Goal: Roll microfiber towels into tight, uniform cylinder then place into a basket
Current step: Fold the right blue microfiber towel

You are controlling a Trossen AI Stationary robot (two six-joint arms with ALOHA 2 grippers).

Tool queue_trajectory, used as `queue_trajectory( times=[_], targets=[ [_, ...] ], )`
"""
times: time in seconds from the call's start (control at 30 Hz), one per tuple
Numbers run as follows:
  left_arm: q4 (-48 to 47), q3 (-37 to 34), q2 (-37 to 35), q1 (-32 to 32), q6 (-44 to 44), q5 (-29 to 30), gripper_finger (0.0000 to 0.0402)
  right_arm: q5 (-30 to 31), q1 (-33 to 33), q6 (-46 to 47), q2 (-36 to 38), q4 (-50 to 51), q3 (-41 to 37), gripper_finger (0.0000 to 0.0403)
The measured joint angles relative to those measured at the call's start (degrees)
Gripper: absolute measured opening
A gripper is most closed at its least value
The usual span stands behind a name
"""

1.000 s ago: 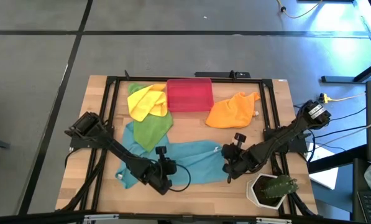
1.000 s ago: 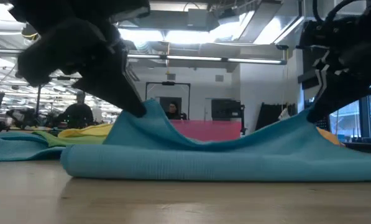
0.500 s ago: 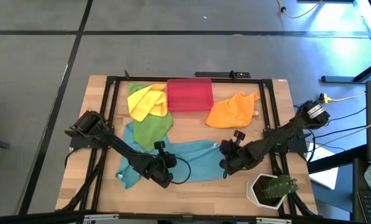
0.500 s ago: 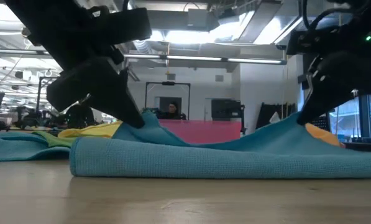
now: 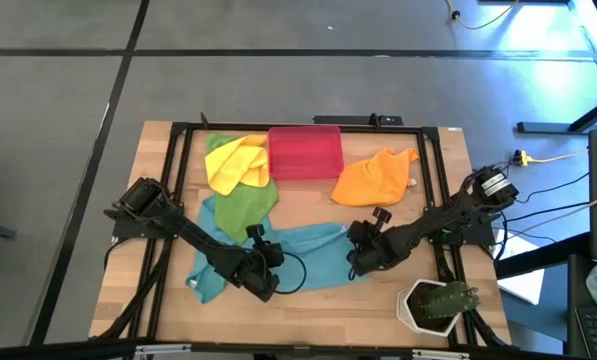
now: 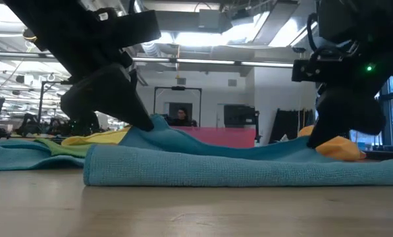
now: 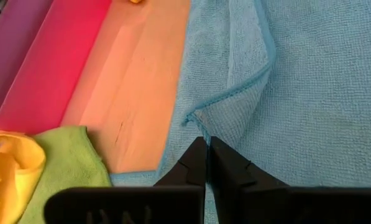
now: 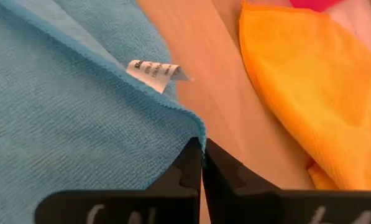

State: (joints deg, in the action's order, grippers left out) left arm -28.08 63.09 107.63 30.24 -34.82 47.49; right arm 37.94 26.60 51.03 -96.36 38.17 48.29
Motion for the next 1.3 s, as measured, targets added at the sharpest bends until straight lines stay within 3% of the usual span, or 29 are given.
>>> queue_trajectory(
  times=[0.37,0.6,0.8,1.03,1.3],
  targets=[
    [-7.69,0.0,0.0,-0.37,-6.77,2.37,0.0086,1.65,-0.81,0.98,-1.52,-0.8,-0.02,0.0009],
    [-15.69,-0.02,0.0,-0.39,-15.89,3.99,0.0107,3.67,-0.84,-0.2,-1.52,-0.94,-0.02,0.0012],
    [-15.62,-0.03,0.0,-0.39,-16.06,3.12,0.0111,5.99,-0.89,-0.49,-1.52,-0.95,-0.02,0.0042],
    [-15.29,-0.02,-0.58,-0.39,-15.8,2.38,0.0111,6.06,-0.59,-0.31,0.4,3.89,-0.04,0.0115],
    [-0.79,0.09,-1.33,-0.22,-5.46,-0.15,0.0109,12.07,3.31,-0.29,7.98,5.02,-0.04,0.0142]
  ],
)
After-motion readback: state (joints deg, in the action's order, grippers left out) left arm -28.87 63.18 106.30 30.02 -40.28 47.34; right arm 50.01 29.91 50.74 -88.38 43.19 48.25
